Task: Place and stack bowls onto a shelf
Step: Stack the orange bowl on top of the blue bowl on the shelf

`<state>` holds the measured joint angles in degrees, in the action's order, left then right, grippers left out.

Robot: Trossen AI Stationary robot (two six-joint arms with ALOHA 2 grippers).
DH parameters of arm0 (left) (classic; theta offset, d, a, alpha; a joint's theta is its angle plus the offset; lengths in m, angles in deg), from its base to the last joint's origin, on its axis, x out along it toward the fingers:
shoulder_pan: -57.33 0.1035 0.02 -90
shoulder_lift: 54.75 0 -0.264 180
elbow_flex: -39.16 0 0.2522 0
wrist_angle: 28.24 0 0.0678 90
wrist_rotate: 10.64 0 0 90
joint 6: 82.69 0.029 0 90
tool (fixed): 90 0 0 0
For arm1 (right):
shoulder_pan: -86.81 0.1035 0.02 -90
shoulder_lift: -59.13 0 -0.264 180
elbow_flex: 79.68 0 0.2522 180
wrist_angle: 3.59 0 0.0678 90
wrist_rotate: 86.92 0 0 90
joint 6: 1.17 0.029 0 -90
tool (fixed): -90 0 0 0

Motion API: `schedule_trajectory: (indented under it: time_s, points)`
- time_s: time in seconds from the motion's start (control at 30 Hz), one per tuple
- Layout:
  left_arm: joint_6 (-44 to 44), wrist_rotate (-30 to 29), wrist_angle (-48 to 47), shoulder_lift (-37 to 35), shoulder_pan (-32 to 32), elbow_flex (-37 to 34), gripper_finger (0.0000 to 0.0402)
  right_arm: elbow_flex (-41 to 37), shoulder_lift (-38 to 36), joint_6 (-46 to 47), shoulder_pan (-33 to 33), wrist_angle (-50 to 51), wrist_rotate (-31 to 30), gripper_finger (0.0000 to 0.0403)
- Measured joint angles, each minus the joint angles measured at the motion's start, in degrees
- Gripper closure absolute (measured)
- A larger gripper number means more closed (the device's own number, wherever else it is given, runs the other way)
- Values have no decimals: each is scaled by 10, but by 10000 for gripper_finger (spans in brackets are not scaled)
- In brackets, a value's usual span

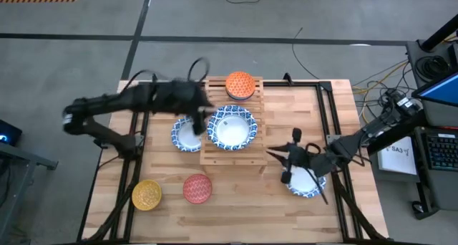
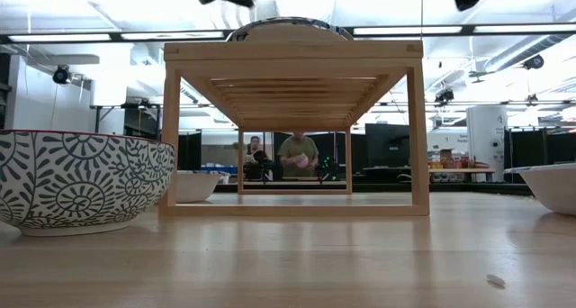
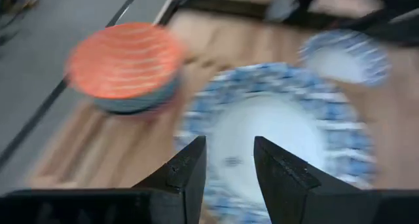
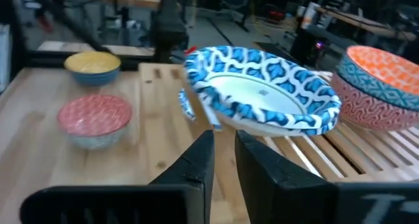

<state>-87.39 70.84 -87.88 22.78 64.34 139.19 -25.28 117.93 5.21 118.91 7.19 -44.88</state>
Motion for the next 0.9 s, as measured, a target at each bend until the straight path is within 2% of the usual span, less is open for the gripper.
schedule_trajectory:
  time_s: [0.13,0.37,0.6,0.9]
  points:
    - [-30,-14,142,-106,-68,-158,303,5,17,-12,-65,-21,31,381]
    - [-33,-104,279,-229,-138,-341,318,77,37,-48,-224,-28,229,394]
    - [-20,-122,375,-320,-145,-459,324,210,128,-123,-358,-37,387,394]
    - [-19,-135,404,-408,-145,-533,324,406,288,-145,-474,-9,517,394]
